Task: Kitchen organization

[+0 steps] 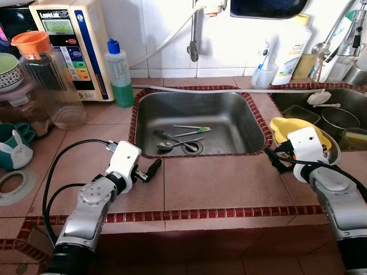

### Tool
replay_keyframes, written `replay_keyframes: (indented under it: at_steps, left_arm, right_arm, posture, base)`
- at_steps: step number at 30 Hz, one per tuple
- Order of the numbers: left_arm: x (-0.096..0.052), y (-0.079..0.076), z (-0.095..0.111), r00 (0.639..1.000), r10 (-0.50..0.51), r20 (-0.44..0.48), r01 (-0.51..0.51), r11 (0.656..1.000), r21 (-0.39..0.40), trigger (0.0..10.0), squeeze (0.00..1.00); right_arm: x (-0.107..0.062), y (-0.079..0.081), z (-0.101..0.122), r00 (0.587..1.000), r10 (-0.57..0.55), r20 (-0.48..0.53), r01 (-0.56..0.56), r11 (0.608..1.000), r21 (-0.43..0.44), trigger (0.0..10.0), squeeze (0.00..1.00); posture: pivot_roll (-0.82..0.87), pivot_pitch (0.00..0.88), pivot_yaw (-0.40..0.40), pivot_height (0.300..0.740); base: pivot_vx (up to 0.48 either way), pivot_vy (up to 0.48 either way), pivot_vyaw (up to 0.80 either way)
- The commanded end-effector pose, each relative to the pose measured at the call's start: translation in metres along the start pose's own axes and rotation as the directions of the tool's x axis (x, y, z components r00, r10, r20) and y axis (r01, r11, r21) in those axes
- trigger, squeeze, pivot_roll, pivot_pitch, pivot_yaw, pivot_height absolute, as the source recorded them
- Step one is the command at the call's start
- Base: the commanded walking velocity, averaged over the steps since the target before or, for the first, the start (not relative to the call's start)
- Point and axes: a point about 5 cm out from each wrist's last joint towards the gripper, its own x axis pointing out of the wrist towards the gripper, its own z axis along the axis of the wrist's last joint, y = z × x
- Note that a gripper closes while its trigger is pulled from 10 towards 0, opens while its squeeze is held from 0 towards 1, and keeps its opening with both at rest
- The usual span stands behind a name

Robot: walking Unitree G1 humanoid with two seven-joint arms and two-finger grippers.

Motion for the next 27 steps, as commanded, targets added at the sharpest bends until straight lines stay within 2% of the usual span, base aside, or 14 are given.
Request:
replay_keyframes:
  at_steps: [1, 7, 10, 14, 20, 27]
  left_arm:
    - [0.001, -0.001, 0.004, 1.000, 0.009, 0.010, -0.008, 1.000, -0.009, 10.0, 0.00]
    - [0.009, -0.005, 0.011, 0.998, 0.042, 0.040, -0.040, 0.998, -0.048, 10.0, 0.00]
    - [0.011, -0.006, 0.014, 0.997, 0.059, 0.044, -0.056, 0.996, -0.071, 10.0, 0.00]
    - [0.011, -0.008, 0.015, 0.999, 0.028, 0.045, -0.026, 0.999, -0.048, 10.0, 0.00]
    - [0.013, -0.008, 0.017, 0.998, 0.033, 0.045, -0.030, 0.997, -0.066, 10.0, 0.00]
    - [0.012, -0.009, 0.015, 0.999, 0.032, 0.037, -0.029, 0.997, -0.070, 10.0, 0.00]
  right_arm:
    - [0.002, -0.004, 0.004, 1.000, -0.027, 0.015, 0.027, 0.999, 0.026, 10.0, 0.00]
    - [0.002, 0.002, 0.008, 0.999, -0.040, 0.026, 0.038, 0.998, 0.057, 10.0, 0.00]
    - [0.001, 0.003, 0.008, 0.999, -0.048, 0.025, 0.047, 0.998, 0.051, 10.0, 0.00]
    - [-0.001, 0.000, 0.013, 0.998, -0.057, 0.042, 0.056, 0.998, 0.005, 10.0, 0.00]
    - [-0.002, -0.005, 0.017, 0.996, -0.070, 0.051, 0.070, 0.998, 0.001, 10.0, 0.00]
    - [-0.003, -0.002, 0.017, 0.996, -0.071, 0.051, 0.071, 0.997, 0.007, 10.0, 0.00]
  posture:
    - [0.12, 0.000, -0.005, 0.740]
    - [0.10, 0.000, -0.003, 0.740]
    - [0.10, 0.000, -0.003, 0.740]
    - [0.10, 0.000, 0.000, 0.740]
    - [0.09, 0.000, 0.002, 0.740]
    - [0.09, 0.000, 0.007, 0.740]
  base:
    - [0.000, 0.000, 0.00]
    - [0.000, 0.000, 0.00]
    - [0.000, 0.000, 0.00]
    - [0.000, 0.000, 0.00]
    - [0.000, -0.321, 0.00]
    - [0.000, -0.314, 0.00]
